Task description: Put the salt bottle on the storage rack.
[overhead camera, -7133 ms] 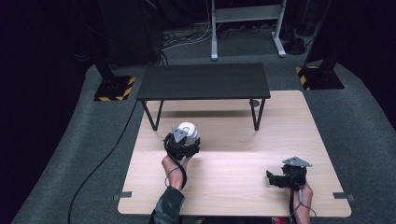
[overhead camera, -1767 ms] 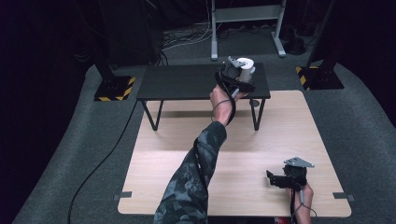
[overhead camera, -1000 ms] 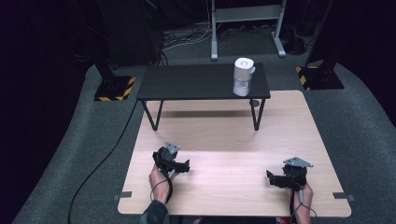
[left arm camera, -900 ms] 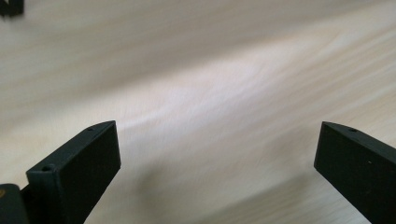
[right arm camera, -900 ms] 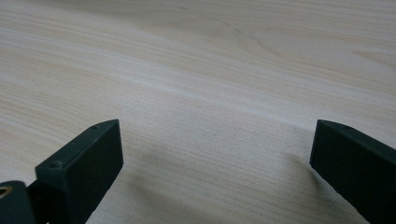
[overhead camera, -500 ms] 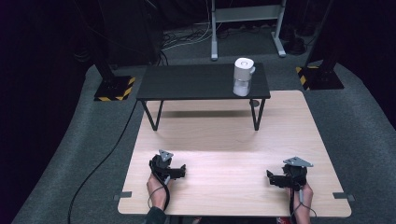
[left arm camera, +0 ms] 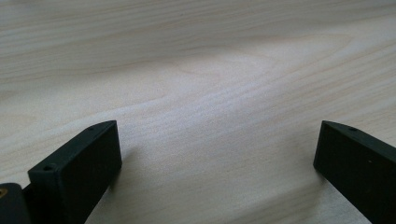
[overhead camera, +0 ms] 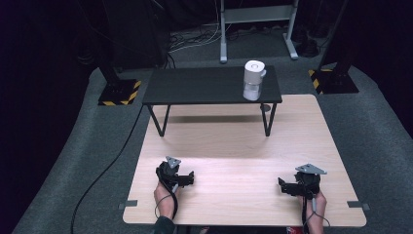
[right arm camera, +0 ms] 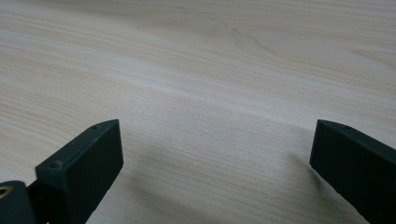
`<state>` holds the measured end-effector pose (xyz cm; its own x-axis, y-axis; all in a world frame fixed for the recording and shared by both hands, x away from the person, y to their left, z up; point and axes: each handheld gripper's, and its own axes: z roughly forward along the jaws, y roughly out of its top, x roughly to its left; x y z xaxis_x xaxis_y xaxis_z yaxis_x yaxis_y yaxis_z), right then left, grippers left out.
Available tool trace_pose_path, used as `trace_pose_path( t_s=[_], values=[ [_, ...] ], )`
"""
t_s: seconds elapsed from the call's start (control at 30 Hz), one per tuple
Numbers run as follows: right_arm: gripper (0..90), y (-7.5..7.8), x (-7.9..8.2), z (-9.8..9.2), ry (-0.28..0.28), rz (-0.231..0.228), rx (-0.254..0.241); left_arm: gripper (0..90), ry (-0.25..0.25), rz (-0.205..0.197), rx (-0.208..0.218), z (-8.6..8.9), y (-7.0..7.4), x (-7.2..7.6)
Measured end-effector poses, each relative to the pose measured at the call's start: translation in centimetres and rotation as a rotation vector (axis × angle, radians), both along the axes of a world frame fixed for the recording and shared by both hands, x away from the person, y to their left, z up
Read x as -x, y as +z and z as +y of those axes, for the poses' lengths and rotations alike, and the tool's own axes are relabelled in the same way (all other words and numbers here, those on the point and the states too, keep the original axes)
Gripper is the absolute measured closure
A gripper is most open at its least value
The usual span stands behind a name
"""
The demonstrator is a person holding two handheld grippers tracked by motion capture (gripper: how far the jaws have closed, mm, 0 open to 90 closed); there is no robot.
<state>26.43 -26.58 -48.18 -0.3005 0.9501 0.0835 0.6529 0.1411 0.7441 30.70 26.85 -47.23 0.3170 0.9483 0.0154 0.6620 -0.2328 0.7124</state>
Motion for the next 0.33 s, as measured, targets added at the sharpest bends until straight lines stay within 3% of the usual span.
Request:
trace_pose_path(
  t_s=[0.33],
  values=[
    [1.5, -0.03, 0.09, -0.04, -0.001, -0.004, -0.004, 0.0, -0.003, 0.002, 0.005, 0.10, -0.01, -0.09]
  ],
)
